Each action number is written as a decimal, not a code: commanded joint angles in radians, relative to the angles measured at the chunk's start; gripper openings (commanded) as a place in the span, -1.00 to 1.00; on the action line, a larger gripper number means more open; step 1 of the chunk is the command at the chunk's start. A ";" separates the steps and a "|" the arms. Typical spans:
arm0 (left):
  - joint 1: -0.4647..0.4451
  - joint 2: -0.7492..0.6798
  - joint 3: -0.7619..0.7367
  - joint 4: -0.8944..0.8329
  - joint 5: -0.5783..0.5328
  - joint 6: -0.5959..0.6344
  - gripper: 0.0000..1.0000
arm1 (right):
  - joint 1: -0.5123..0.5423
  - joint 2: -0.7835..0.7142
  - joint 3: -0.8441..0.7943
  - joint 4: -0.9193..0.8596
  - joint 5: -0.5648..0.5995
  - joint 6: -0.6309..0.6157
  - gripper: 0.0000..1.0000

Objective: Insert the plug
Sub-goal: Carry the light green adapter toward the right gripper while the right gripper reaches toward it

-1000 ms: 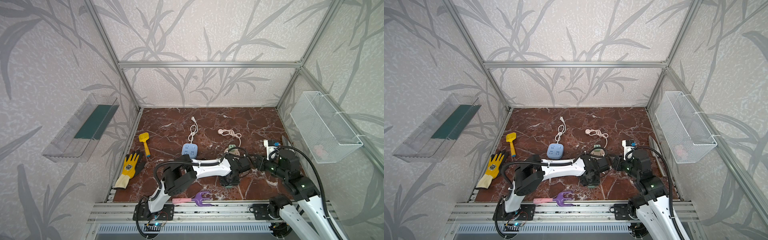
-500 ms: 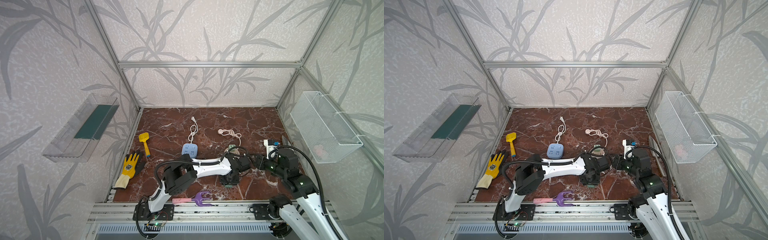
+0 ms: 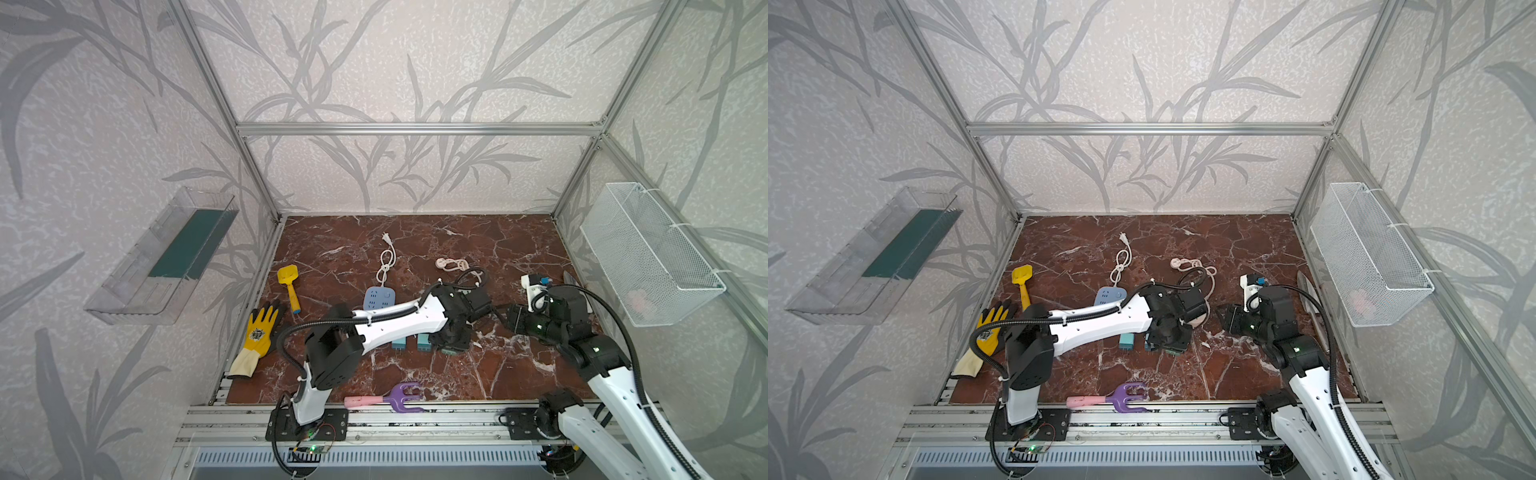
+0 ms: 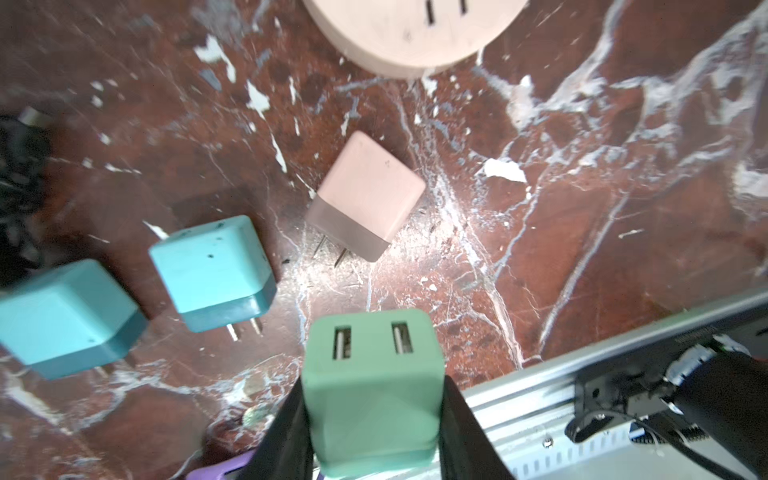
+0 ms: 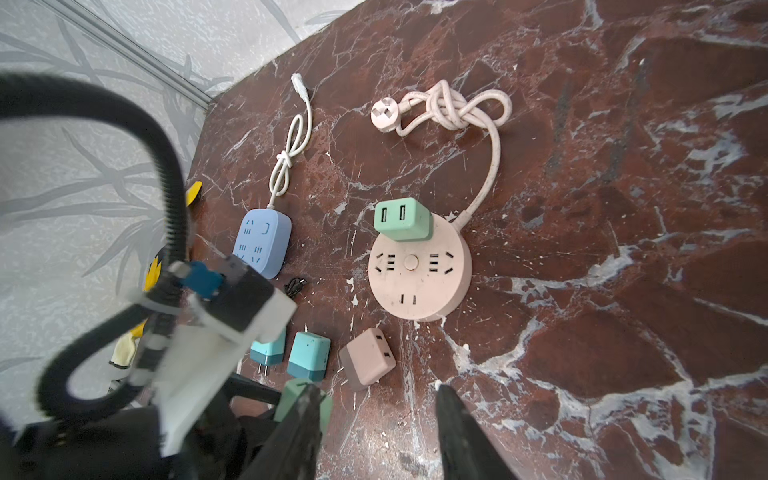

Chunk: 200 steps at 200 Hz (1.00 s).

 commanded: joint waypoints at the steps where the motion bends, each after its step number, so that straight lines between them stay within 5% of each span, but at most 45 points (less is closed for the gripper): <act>1: 0.051 -0.073 0.049 -0.081 -0.093 0.177 -0.28 | -0.003 0.050 0.076 -0.040 -0.035 -0.023 -0.08; 58: 0.088 -0.183 -0.043 0.127 -0.169 0.538 -0.27 | -0.002 0.221 0.252 -0.096 -0.173 -0.047 -0.09; 109: 0.103 -0.338 -0.258 0.423 -0.122 0.646 -0.27 | 0.003 0.323 0.310 -0.066 -0.354 -0.001 -0.02; 200: 0.109 -0.390 -0.281 0.436 -0.019 0.750 -0.25 | 0.013 0.425 0.284 0.032 -0.546 0.046 -0.01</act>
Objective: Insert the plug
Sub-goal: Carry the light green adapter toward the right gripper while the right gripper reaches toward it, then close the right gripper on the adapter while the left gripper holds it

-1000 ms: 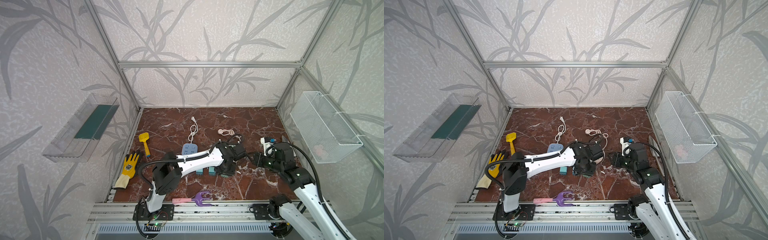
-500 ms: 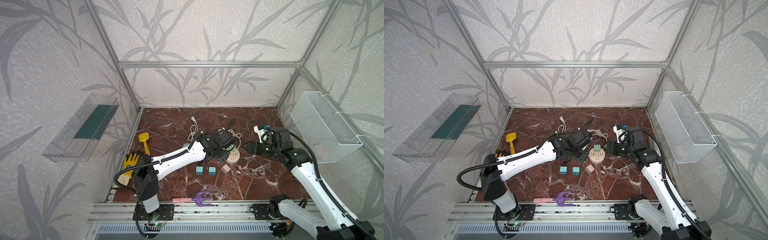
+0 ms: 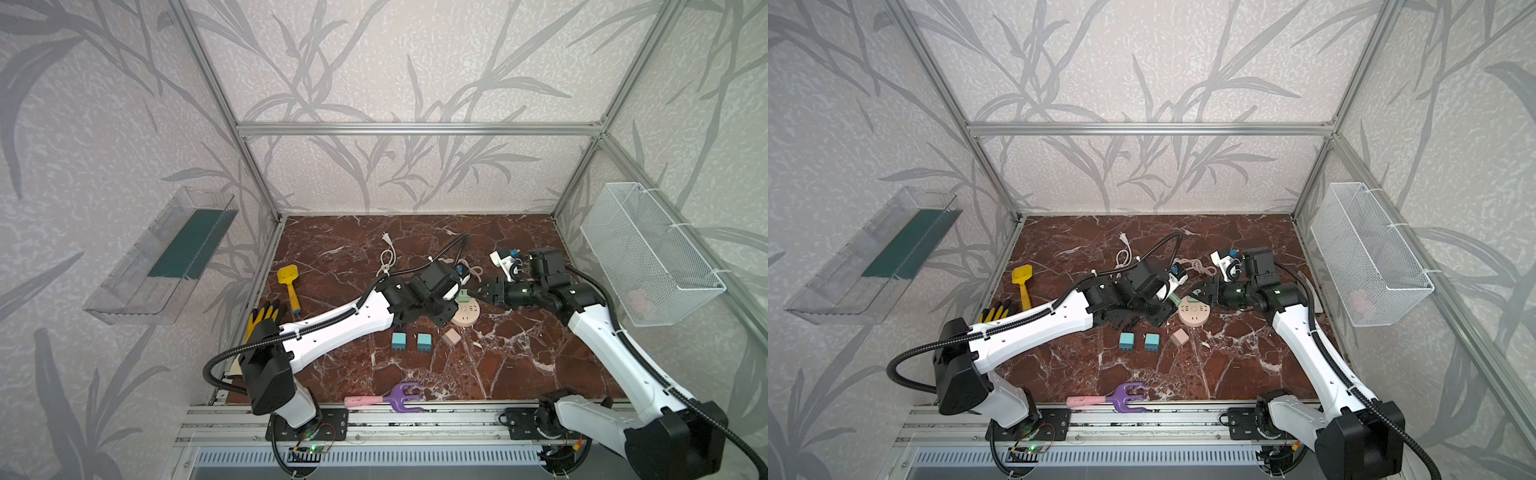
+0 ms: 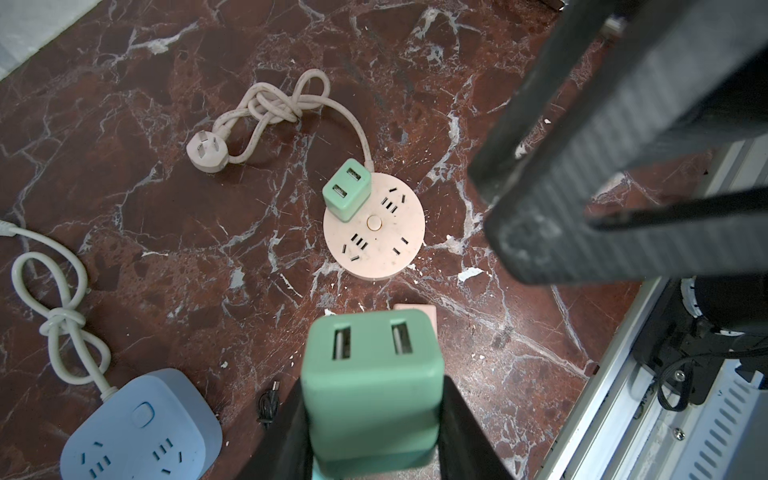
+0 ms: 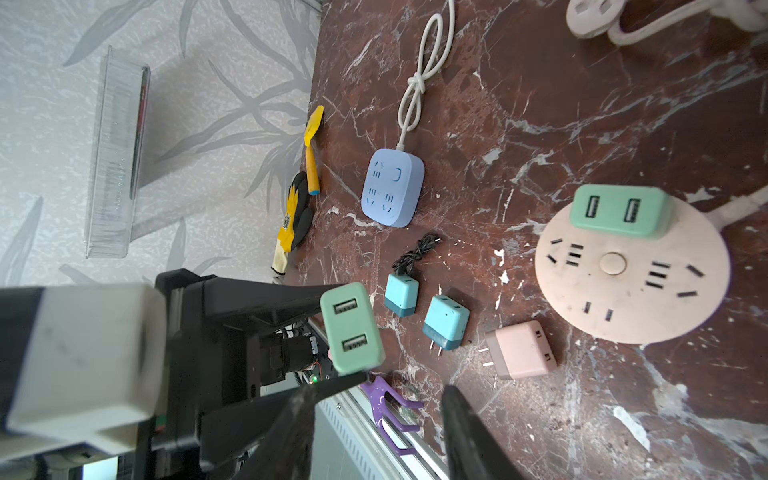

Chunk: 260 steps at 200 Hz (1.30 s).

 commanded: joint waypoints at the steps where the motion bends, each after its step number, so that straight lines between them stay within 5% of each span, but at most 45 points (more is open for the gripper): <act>1: 0.004 -0.043 -0.016 0.026 0.042 0.043 -0.25 | 0.011 0.009 0.005 0.037 -0.070 0.012 -0.01; 260: 0.005 -0.041 0.031 0.025 0.128 0.028 -0.25 | 0.132 0.090 0.030 0.022 -0.057 -0.044 -0.24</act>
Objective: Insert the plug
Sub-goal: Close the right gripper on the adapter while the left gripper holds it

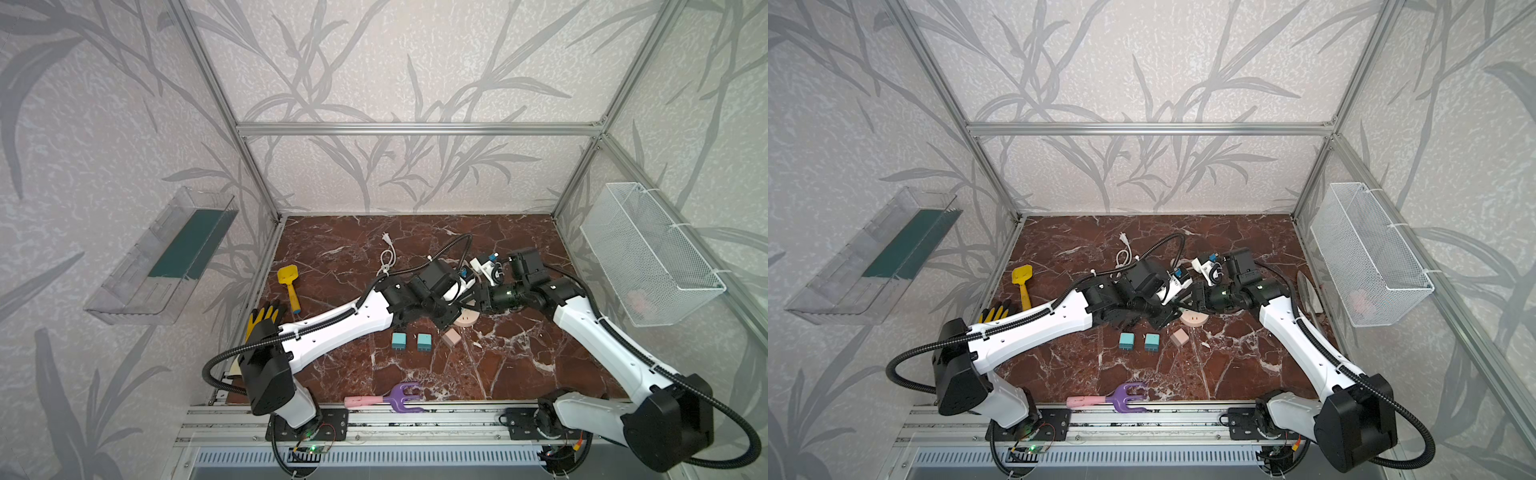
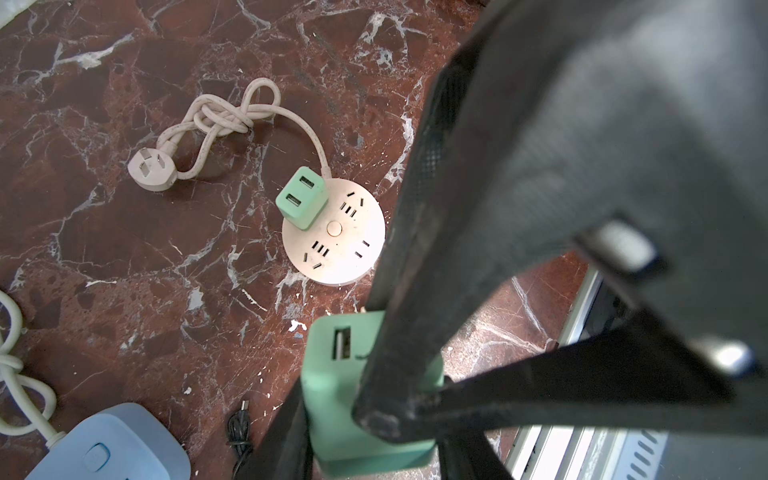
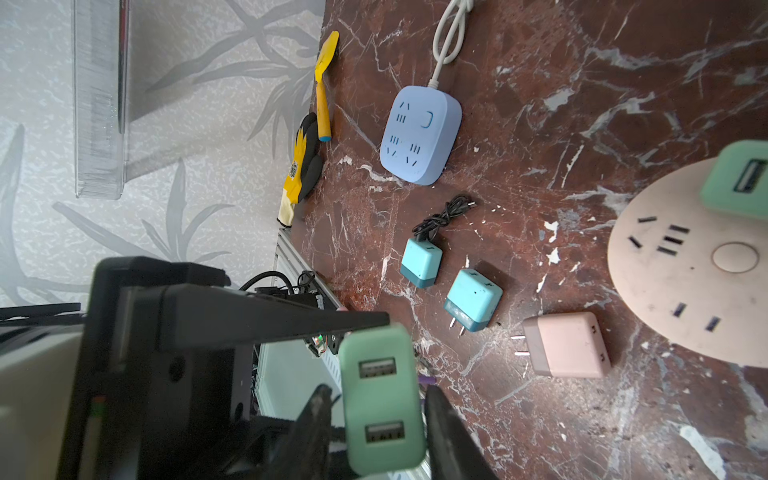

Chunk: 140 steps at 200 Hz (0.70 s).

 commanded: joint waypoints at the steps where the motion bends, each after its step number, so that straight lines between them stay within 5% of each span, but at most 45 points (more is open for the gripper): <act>1: 0.005 -0.038 0.029 0.011 0.012 -0.001 -0.25 | 0.008 0.005 0.017 0.019 -0.030 -0.005 -0.24; 140: 0.008 -0.031 0.033 0.008 0.022 0.004 -0.25 | 0.019 0.032 0.024 0.006 -0.027 -0.021 -0.36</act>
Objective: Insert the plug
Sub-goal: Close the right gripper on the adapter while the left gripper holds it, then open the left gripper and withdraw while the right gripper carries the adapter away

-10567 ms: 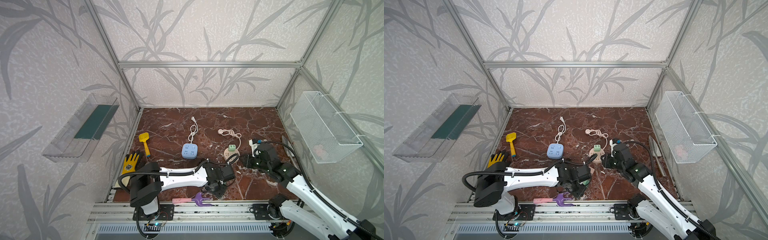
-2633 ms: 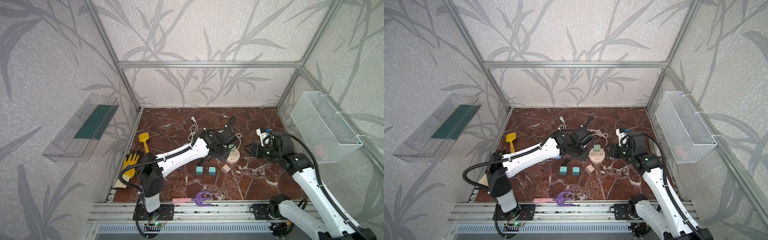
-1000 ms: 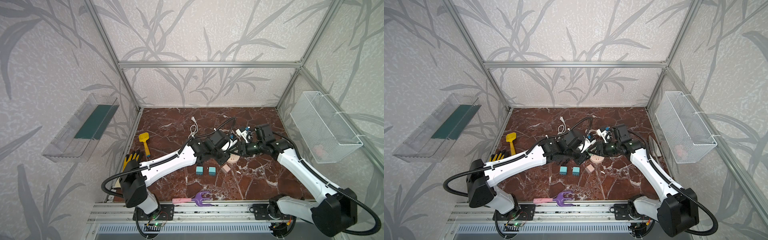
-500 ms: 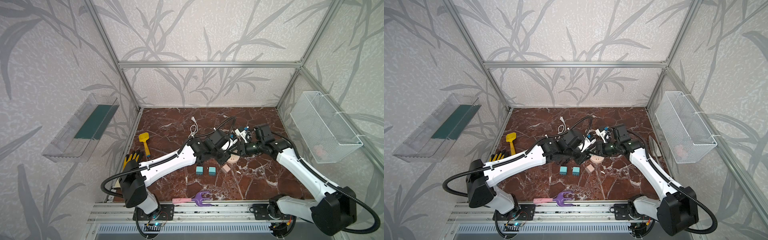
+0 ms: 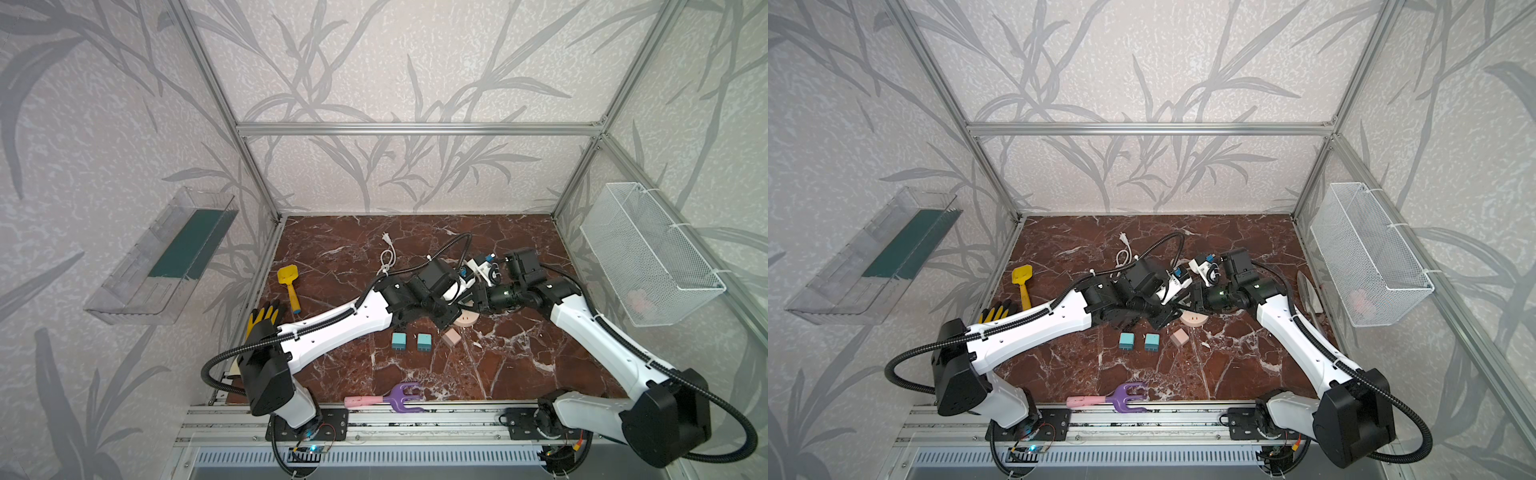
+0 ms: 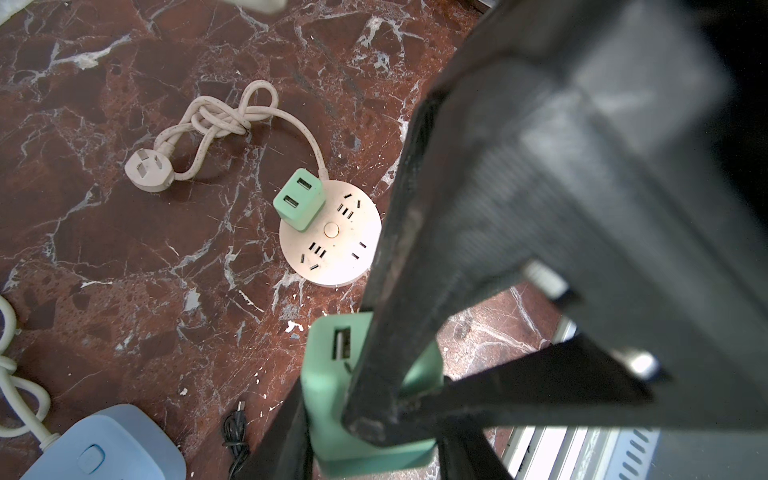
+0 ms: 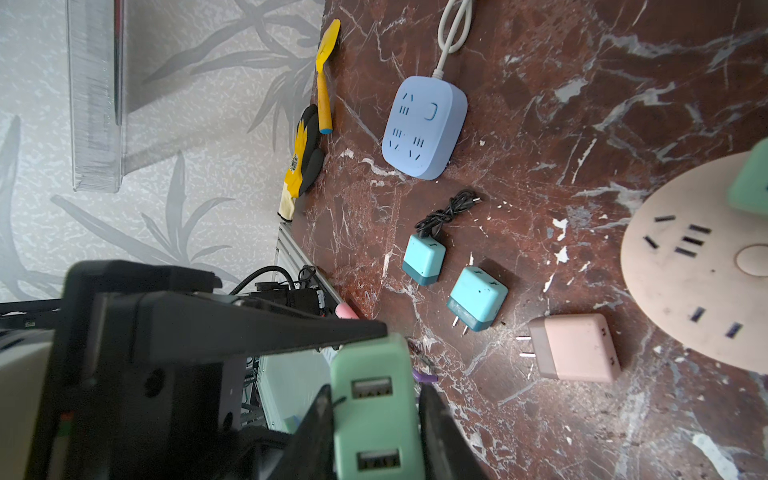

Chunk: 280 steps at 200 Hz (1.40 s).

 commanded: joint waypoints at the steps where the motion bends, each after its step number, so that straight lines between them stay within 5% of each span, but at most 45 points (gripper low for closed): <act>1: 0.007 -0.026 0.032 0.010 0.011 0.008 -0.25 | 0.006 0.010 0.024 0.001 -0.019 -0.015 -0.36; 28: 0.011 -0.026 0.029 0.011 0.010 0.003 -0.26 | 0.007 0.017 0.027 -0.002 -0.020 -0.017 -0.53; 50: 0.015 -0.026 0.025 0.020 0.004 -0.004 -0.24 | 0.007 0.024 0.028 0.002 -0.018 -0.015 -1.00; 69: 0.022 -0.024 0.026 0.025 -0.027 -0.015 -0.15 | 0.008 0.029 0.029 0.013 -0.012 -0.005 -1.00; 94: 0.025 -0.040 0.009 0.036 -0.138 -0.027 0.30 | 0.007 0.039 0.028 0.021 0.038 0.012 -1.00; 99: 0.028 -0.047 0.002 0.040 -0.170 -0.028 0.53 | 0.007 0.041 0.028 0.017 0.060 0.011 -1.00; 103: 0.028 -0.052 -0.004 0.043 -0.198 -0.030 0.92 | 0.007 0.041 0.028 0.014 0.076 0.011 -1.00; 107: 0.030 -0.056 -0.009 0.043 -0.224 -0.034 0.98 | 0.007 0.044 0.027 0.013 0.091 0.011 -1.00; 144: 0.078 -0.102 -0.053 0.026 -0.386 -0.084 0.98 | 0.007 0.040 0.017 0.008 0.218 0.057 -1.00; 180: 0.172 -0.123 -0.100 0.033 -0.395 -0.198 0.98 | 0.014 -0.045 -0.027 0.069 0.405 0.115 -1.00; 205: 0.179 -0.148 -0.126 0.065 -0.534 -0.298 0.98 | 0.038 -0.084 -0.032 0.073 0.557 0.111 -1.00; 280: 0.198 -0.117 -0.145 0.177 -0.448 -0.385 0.90 | 0.063 -0.122 -0.115 0.143 0.911 0.072 -1.00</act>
